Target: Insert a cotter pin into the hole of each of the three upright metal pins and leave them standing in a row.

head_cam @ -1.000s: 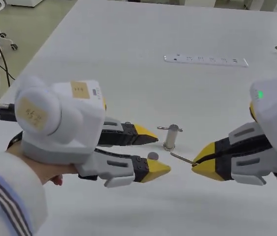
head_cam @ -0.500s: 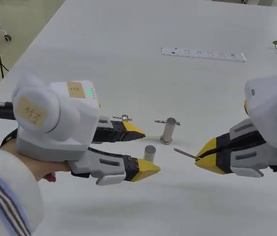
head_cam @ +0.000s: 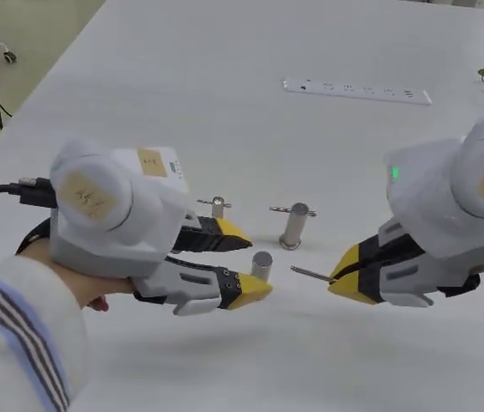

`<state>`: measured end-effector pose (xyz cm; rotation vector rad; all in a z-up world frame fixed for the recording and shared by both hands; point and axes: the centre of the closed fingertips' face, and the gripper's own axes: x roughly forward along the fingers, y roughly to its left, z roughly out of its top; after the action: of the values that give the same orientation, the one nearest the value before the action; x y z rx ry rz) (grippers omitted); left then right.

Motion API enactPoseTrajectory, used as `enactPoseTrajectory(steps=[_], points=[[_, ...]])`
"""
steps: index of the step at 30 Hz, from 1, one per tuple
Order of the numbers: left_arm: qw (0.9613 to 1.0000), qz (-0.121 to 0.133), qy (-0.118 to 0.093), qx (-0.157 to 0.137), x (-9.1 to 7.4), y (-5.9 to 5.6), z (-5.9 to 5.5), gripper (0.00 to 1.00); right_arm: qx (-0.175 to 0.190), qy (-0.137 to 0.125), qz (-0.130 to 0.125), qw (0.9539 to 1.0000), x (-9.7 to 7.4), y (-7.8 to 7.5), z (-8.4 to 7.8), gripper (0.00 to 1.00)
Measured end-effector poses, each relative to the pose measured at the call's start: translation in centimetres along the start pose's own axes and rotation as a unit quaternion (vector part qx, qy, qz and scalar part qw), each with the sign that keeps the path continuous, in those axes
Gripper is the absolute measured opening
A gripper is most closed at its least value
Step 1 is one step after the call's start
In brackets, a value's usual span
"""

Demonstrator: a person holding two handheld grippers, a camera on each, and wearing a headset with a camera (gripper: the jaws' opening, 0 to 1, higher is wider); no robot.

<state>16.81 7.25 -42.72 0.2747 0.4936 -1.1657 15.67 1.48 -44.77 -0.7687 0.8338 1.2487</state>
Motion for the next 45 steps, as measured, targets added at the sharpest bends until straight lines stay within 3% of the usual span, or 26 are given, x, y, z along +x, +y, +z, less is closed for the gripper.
enactPoseTrajectory(steps=[18,41,45], points=[[0.9999,-0.009,0.009,0.005,0.9,0.8,-0.3,0.1,-0.007,0.02,0.014,0.9997,1.5,-0.7,0.5,0.0],[0.9998,-0.016,0.015,-0.004,0.7,0.8,-0.5,0.09,-0.033,0.012,0.011,0.9993,0.8,-0.6,0.9,0.0],[0.9998,-0.015,0.014,-0.005,0.7,0.8,-0.6,0.09,-0.03,-0.006,0.015,0.9994,0.6,-0.3,1.5,0.0]])
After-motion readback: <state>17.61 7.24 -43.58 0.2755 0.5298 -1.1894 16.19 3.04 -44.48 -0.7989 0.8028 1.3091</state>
